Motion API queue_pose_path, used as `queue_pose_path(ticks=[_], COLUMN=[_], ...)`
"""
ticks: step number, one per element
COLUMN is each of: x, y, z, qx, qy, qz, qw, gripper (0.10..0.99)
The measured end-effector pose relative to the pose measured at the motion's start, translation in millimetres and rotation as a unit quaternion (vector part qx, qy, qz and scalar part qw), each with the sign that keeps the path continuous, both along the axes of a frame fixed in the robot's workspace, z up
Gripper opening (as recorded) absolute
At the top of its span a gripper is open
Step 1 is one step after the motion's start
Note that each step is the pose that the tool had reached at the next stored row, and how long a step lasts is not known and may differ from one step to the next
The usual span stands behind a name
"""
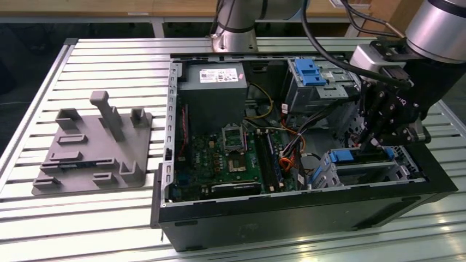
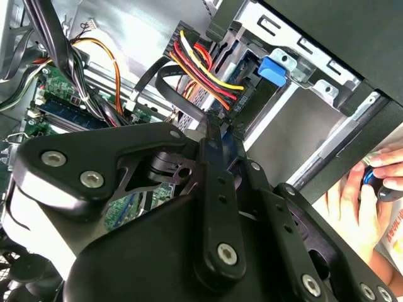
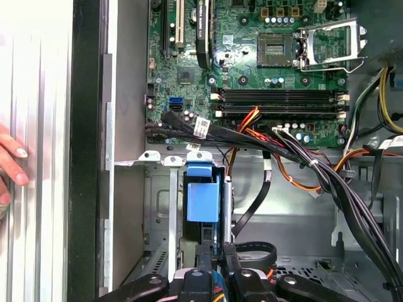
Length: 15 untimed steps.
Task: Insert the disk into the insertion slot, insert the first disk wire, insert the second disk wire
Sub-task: 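Insert the second disk wire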
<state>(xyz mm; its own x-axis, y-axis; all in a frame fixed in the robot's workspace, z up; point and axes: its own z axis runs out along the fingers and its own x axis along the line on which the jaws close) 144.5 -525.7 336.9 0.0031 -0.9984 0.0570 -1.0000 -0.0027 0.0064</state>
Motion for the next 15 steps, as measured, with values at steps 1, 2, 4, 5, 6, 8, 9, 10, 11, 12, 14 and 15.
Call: queue_pose_path(ticks=[1, 2, 4, 5, 6, 8, 9, 10, 11, 12, 14, 15], x=[0.0, 0.0, 0.0, 0.0, 0.0, 0.0, 0.0, 0.0, 0.1, 0.1, 0.3, 0.3], y=[0.0, 0.0, 0.0, 0.0, 0.0, 0.0, 0.0, 0.0, 0.0, 0.0, 0.0, -0.2], z=[-0.5, -0.9, -1.3, -1.4, -1.5, -1.8, -2.0, -2.2, -2.5, -2.7, -3.3, -3.7], qx=[0.0001, 0.0, -0.0001, -0.0002, 0.0, 0.0, 0.0, 0.0, 0.0, 0.0, 0.0, 0.0001], qy=[0.0, 0.0, 0.0, 0.0, 0.0, 0.0, 0.0, 0.0, 0.0, 0.0, 0.0, 0.0], qz=[0.0, 0.0, 0.0, 0.0, 0.0, 0.0, 0.0, 0.0, 0.0, 0.0, 0.0, 0.0], qw=[1.0, 1.0, 1.0, 1.0, 1.0, 1.0, 1.0, 1.0, 1.0, 1.0, 1.0, 1.0], gripper=[0.196, 0.196, 0.196, 0.196, 0.196, 0.196, 0.196, 0.196, 0.196, 0.196, 0.196, 0.196])
